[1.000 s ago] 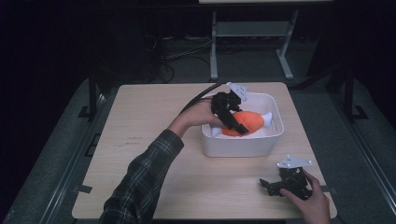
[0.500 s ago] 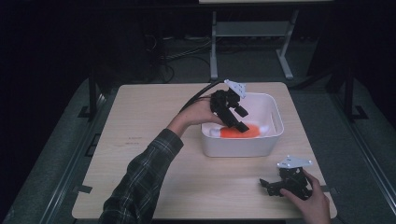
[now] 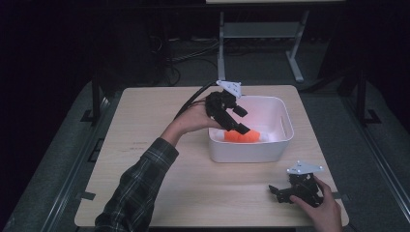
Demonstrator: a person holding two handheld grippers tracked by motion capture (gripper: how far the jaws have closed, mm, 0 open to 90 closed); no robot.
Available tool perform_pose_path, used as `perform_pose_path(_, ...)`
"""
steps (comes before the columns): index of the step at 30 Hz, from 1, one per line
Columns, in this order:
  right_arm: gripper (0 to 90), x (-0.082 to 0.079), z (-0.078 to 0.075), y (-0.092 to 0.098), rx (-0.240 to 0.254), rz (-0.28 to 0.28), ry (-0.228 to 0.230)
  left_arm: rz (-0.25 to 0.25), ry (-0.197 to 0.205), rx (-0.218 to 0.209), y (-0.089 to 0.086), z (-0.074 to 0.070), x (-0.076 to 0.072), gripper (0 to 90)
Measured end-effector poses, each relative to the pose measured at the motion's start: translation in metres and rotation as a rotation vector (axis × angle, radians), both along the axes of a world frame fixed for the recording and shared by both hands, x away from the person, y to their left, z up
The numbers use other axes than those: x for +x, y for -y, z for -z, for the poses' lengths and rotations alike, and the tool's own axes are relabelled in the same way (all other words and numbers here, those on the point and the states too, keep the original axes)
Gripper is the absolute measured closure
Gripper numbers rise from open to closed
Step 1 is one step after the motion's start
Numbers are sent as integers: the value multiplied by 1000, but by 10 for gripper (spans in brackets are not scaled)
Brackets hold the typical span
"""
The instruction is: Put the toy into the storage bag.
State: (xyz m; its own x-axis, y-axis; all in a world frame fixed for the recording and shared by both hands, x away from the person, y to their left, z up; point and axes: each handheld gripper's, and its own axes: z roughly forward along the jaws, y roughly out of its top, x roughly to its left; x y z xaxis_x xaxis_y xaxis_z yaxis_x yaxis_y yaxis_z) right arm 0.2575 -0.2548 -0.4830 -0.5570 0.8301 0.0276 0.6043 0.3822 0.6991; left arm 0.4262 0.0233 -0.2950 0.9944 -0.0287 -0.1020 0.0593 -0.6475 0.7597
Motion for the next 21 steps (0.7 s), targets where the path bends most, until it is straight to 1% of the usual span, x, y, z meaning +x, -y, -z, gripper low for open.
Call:
perform_pose_path(1, 0, 0, 0, 0, 0, 0, 0, -11, 5, -4, -3, -1, -1, 257)
perform_pose_path(2, 0, 0, 0, 0, 1, -1, -1, -42, 21, -10, -12, -2, -3, 248)
perform_pose_path(3, 0, 0, 0, 0, 2, -1, -1, -42, 21, -10, -12, -2, -3, 238)
perform_pose_path(4, 0, 0, 0, 0, 2, -1, -1, -73, 24, -18, -22, -2, -5, 234)
perform_pose_path(5, 0, 0, 0, 0, 2, -1, -1, -73, 24, -18, -22, -2, -5, 233)
perform_pose_path(7, 0, 0, 0, 0, 3, -1, -1, -102, 21, -26, -32, -1, -8, 229)
perform_pose_path(11, 0, 0, 0, 0, 2, -1, -1, -134, 31, -26, -48, 1, -14, 221)
perform_pose_path(17, 0, 0, 0, 0, 2, 0, 0, -206, 51, -31, -77, 4, -28, 215)
perform_pose_path(19, 0, 0, 0, 0, 2, 0, 0, -223, 48, -36, -86, 5, -33, 208)
perform_pose_path(21, 0, 0, 0, 0, 2, 0, 0, -249, 56, -35, -97, 7, -38, 208)
